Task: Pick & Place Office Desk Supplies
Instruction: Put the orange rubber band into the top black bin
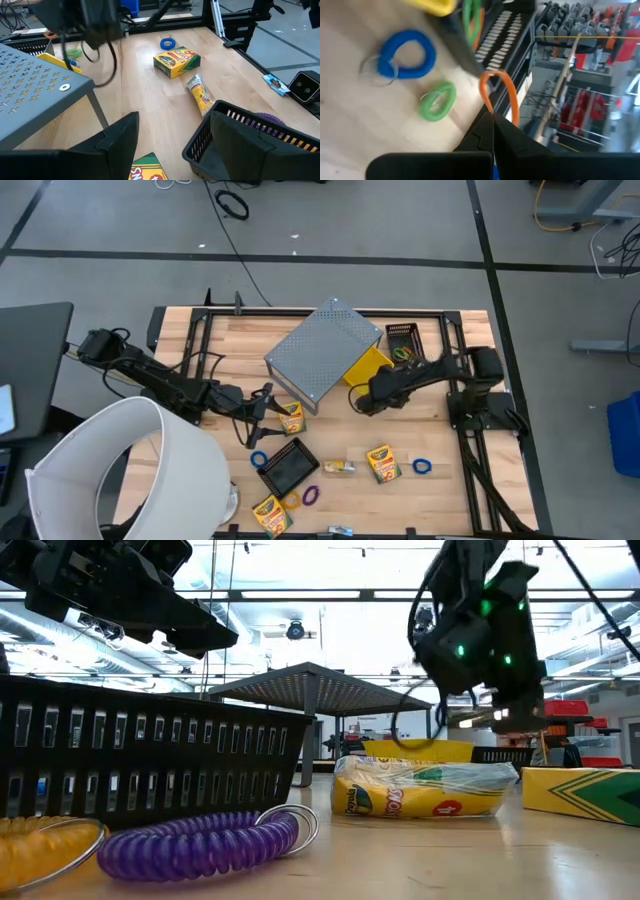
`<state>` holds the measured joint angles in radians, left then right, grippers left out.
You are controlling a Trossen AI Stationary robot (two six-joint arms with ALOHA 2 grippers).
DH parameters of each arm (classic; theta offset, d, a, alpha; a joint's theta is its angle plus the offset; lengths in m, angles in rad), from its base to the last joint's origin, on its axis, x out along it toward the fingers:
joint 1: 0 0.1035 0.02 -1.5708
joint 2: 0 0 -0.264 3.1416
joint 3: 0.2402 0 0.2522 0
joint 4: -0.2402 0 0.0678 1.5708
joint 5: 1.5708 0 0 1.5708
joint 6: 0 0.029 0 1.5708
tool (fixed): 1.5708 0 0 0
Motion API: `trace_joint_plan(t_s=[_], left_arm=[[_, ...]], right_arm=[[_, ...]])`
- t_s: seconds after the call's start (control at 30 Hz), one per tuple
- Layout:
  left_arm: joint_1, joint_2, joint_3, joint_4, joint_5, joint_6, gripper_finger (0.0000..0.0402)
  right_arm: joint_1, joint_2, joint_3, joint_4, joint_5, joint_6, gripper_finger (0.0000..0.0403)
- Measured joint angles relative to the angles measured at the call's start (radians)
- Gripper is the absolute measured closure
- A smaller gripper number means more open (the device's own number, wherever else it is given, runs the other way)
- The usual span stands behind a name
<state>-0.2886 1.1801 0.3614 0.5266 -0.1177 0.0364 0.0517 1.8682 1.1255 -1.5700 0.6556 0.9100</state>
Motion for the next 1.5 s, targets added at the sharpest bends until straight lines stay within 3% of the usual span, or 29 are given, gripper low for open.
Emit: trace_joint_plan(t_s=[0.2, 0.47, 0.8, 1.13, 1.3, 1.5], left_arm=[[0.000, 0.000, 0.000, 0.001, 0.000, 0.000, 0.0151], [0.000, 0.000, 0.000, 0.000, 0.000, -0.003, 0.0151], [0.000, 0.000, 0.000, 0.000, 0.000, -0.002, 0.0151], [0.000, 0.000, 0.000, 0.000, 0.000, 0.000, 0.0151], [0.000, 0.000, 0.000, -0.001, -0.001, 0.000, 0.0151], [0.000, 0.000, 0.000, -0.001, -0.001, 0.000, 0.0151]], right_arm=[[-0.073, -0.102, 0.002, -0.002, 0.101, -0.003, 0.0403], [-0.217, -0.114, 0.001, 0.075, 0.182, -0.101, 0.0403], [-0.314, -0.114, 0.000, 0.272, 0.175, -0.272, 0.0403], [-0.337, -0.114, 0.000, 0.285, 0.146, -0.294, 0.0401], [-0.338, -0.113, 0.000, 0.293, 0.113, -0.329, 0.0372], [-0.338, -0.113, 0.000, 0.293, 0.102, -0.340, 0.0297]])
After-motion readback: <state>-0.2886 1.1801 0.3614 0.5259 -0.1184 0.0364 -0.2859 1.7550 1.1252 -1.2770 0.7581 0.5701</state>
